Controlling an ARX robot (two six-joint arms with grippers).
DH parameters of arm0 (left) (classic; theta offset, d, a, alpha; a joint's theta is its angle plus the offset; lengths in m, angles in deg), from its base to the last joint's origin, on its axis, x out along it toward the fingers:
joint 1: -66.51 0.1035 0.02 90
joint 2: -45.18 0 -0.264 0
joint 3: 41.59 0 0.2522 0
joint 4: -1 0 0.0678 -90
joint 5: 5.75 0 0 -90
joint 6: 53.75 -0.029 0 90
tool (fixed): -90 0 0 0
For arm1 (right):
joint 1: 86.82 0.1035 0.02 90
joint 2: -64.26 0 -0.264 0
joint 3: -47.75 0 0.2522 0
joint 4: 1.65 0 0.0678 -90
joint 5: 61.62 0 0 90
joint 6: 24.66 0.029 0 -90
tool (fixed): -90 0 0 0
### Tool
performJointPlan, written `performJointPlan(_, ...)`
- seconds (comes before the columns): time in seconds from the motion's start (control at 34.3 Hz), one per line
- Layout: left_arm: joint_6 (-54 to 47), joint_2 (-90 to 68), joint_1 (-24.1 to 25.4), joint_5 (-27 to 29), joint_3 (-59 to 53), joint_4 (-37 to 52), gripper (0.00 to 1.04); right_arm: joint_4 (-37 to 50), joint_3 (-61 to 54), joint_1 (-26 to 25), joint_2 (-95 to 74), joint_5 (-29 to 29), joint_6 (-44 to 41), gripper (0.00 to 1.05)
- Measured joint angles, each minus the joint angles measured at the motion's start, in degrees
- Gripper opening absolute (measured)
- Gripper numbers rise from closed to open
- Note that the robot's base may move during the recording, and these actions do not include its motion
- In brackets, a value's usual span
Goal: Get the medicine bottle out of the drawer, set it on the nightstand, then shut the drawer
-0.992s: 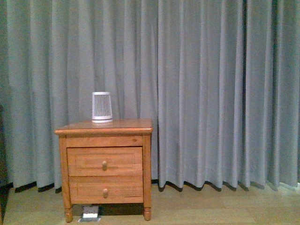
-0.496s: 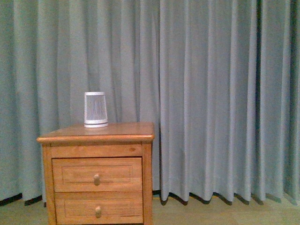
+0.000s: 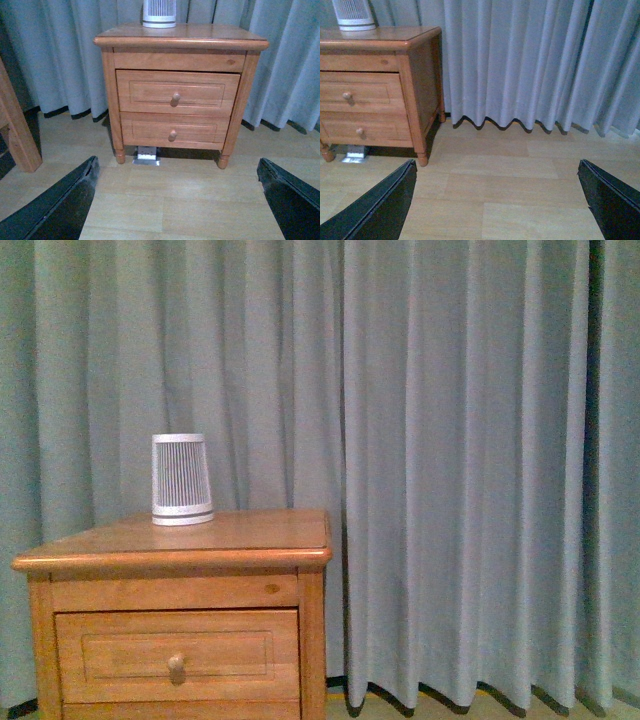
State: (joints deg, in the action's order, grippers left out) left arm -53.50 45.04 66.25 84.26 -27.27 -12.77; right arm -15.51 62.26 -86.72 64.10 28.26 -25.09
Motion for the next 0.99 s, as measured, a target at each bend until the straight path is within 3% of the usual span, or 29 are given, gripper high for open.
performJointPlan(0.5,0.0,-0.1,0.0,0.0,0.0,0.0,0.98,0.0,0.0,0.0,-0.1,0.0,0.0,0.98)
performJointPlan(0.61,2.5,-5.5,0.4,-3.3,3.5,-11.3,0.98,0.0,0.0,0.0,-0.1,0.0,0.0,0.98)
performJointPlan(0.73,4.6,-8.5,1.2,-6.0,4.0,-12.2,0.98,0.0,0.0,0.0,-0.1,0.0,0.0,0.98)
performJointPlan(0.82,7.2,-18.7,3.1,-8.6,5.4,-4.9,0.98,0.0,0.0,0.0,-0.1,0.0,0.0,0.98)
performJointPlan(0.99,8.0,-52.6,-0.7,-4.8,9.6,26.2,0.98,0.0,0.0,0.0,-0.1,0.0,0.0,0.98)
